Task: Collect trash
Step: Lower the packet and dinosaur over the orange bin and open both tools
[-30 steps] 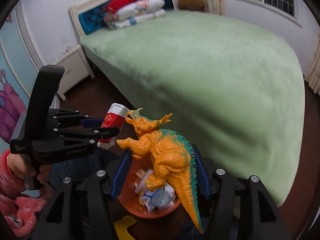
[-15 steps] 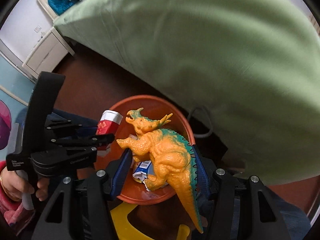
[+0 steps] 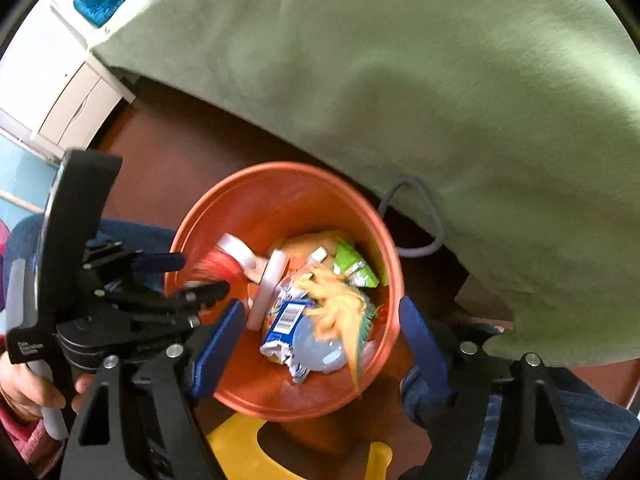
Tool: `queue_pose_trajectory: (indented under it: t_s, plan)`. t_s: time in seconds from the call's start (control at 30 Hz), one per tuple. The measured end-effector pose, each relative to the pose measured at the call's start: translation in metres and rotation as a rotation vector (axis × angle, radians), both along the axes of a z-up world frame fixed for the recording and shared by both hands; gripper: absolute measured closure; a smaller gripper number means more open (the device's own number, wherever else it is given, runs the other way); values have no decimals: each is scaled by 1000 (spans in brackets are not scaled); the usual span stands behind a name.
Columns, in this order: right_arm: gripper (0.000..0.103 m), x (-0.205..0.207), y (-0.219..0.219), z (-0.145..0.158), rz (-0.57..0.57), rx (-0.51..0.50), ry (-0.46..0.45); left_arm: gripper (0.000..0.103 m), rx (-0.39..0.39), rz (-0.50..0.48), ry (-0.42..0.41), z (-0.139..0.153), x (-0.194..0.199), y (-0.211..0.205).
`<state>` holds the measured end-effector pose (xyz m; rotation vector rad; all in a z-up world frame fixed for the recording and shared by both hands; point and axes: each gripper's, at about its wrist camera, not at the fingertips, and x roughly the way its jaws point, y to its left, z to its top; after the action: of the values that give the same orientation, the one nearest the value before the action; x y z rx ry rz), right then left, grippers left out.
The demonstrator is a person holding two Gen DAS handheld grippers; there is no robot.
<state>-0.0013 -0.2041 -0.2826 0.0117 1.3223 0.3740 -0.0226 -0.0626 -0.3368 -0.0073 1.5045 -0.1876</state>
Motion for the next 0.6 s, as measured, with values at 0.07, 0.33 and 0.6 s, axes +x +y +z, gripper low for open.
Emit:
queue_pose_trajectory:
  t_s: [0.07,0.33,0.6]
  plan:
    - [23,3,-5,3,-23,0,-6,23,4,-1,-1,1,0,1]
    - [22,1,-10,6,-68,13,-18,18,-4,20,5,3,1,3]
    - [21,-2,-22,37,-92,39,-94,17,-12,26,-89,42,4,5]
